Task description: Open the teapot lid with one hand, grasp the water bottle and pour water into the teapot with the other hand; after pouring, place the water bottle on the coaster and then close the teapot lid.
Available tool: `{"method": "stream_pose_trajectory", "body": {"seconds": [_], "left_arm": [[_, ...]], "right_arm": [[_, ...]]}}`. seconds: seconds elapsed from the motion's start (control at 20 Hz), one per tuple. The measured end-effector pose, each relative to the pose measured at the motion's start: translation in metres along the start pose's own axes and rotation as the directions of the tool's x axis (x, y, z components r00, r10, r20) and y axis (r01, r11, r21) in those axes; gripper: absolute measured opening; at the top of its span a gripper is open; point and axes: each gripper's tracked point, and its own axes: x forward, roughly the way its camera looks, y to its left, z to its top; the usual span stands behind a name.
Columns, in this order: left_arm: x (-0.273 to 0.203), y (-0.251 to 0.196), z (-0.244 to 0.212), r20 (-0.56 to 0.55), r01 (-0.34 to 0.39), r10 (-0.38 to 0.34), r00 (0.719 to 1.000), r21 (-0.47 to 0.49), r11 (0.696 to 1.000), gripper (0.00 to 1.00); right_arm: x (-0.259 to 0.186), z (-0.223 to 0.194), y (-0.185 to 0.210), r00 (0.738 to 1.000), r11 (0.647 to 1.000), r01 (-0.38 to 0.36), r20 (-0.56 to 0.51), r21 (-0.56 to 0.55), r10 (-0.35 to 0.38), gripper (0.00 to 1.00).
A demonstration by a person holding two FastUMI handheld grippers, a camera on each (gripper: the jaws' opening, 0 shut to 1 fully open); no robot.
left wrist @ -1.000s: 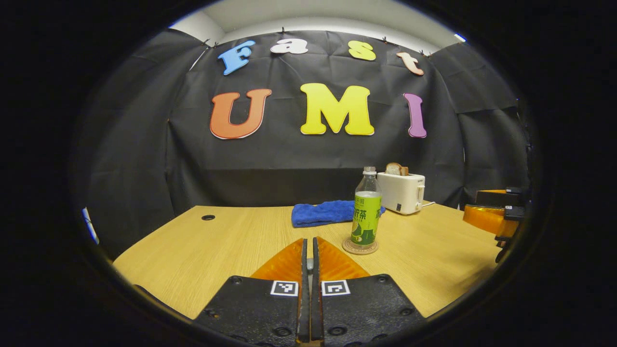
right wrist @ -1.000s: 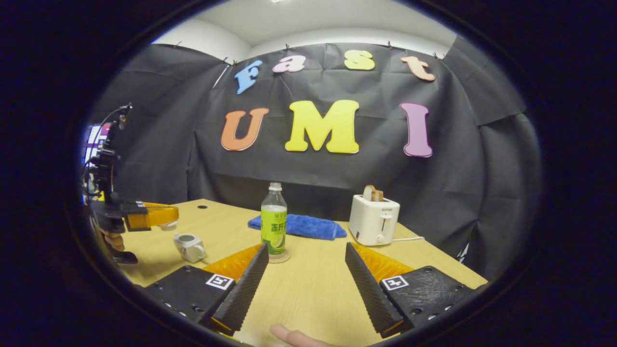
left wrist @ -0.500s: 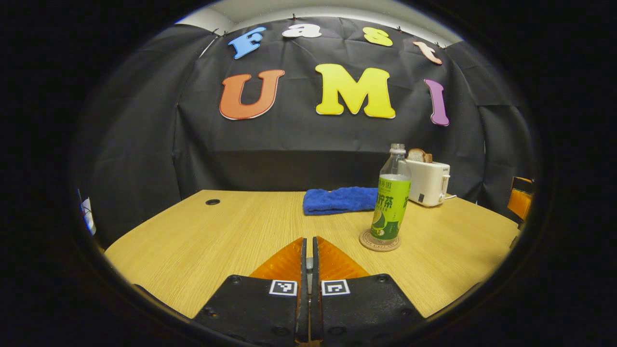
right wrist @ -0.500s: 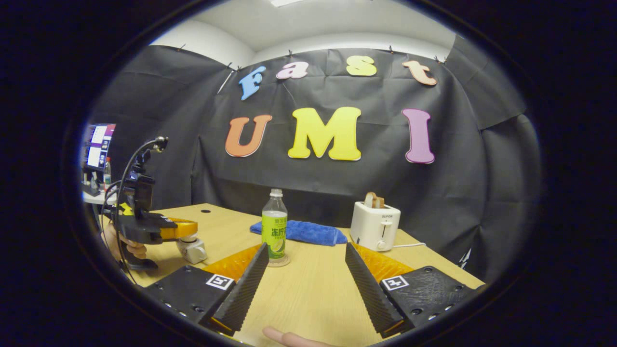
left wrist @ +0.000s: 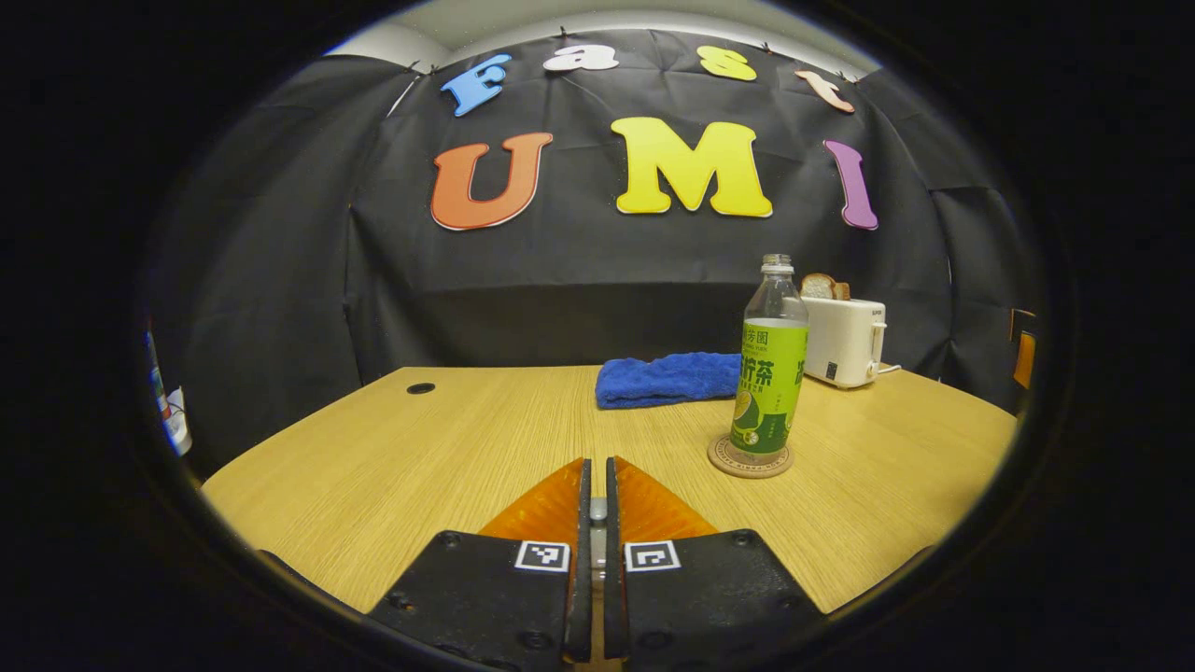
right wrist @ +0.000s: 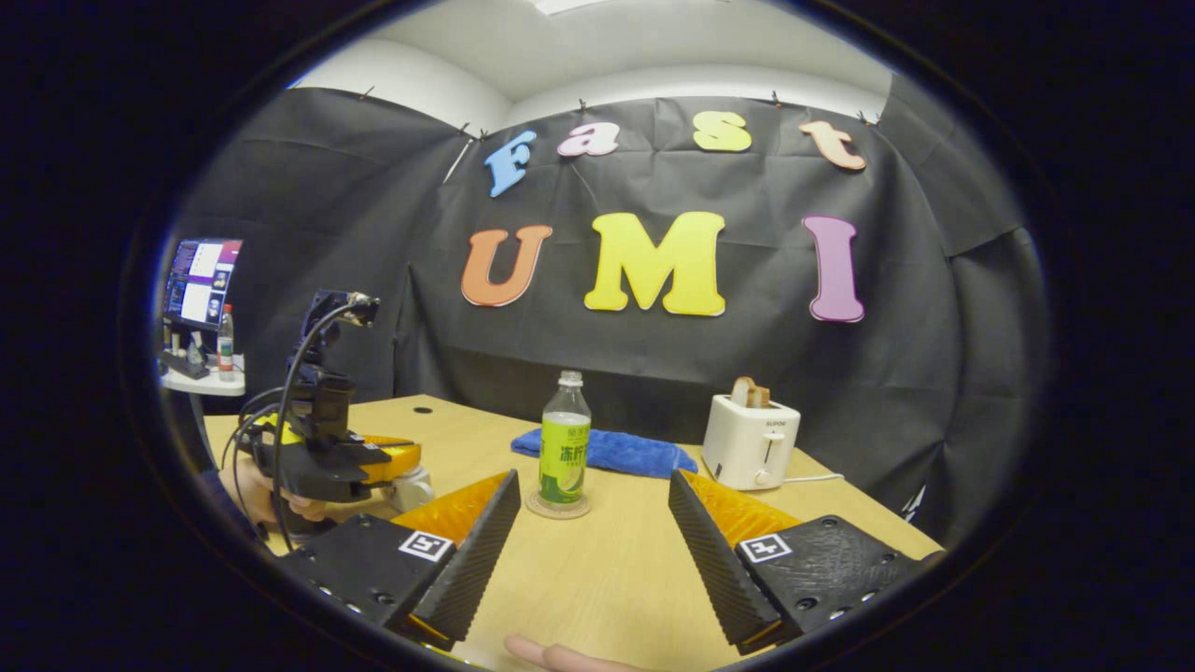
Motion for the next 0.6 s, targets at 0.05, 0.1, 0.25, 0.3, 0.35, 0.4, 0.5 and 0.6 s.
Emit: {"method": "stream_pose_trajectory", "body": {"seconds": [0.05,0.1,0.25,0.3,0.35,0.4,0.5,0.6], "left_arm": [[0.000,0.001,0.000,0.003,-0.003,0.003,1.000,-0.008,1.000,0.08],[0.000,0.001,0.000,0.007,-0.003,0.003,1.000,-0.016,1.000,0.08],[0.001,0.000,0.001,0.022,0.018,-0.017,1.000,-0.040,0.999,0.08],[0.001,0.000,0.000,0.022,0.025,-0.024,0.999,-0.044,0.999,0.09],[0.001,-0.001,0.001,0.024,0.032,-0.031,0.999,-0.050,0.998,0.09],[0.002,-0.001,0.001,0.023,0.037,-0.035,0.999,-0.053,0.998,0.09],[0.000,-0.003,0.000,0.024,0.056,-0.055,0.998,-0.051,0.997,0.10],[0.001,-0.005,0.001,0.024,0.077,-0.076,0.997,-0.053,0.996,0.16]], "right_arm": [[-0.001,0.000,0.000,1.000,1.000,0.006,-0.003,-0.001,-0.006,0.95],[-0.003,0.003,0.000,1.000,1.000,0.014,-0.004,0.001,-0.014,0.97],[-0.008,0.005,0.002,1.000,1.000,0.015,-0.013,0.013,-0.015,0.95],[-0.009,0.004,0.000,1.000,1.000,0.022,-0.020,0.012,-0.022,0.95],[-0.010,0.004,-0.004,0.999,0.999,0.031,-0.025,0.009,-0.031,0.95],[-0.012,0.005,-0.007,0.999,0.999,0.038,-0.025,0.009,-0.038,0.95],[-0.015,0.010,-0.012,0.999,0.999,0.048,-0.012,0.004,-0.048,0.94],[-0.015,0.011,-0.021,0.998,0.998,0.064,-0.001,0.008,-0.064,0.95]]}}
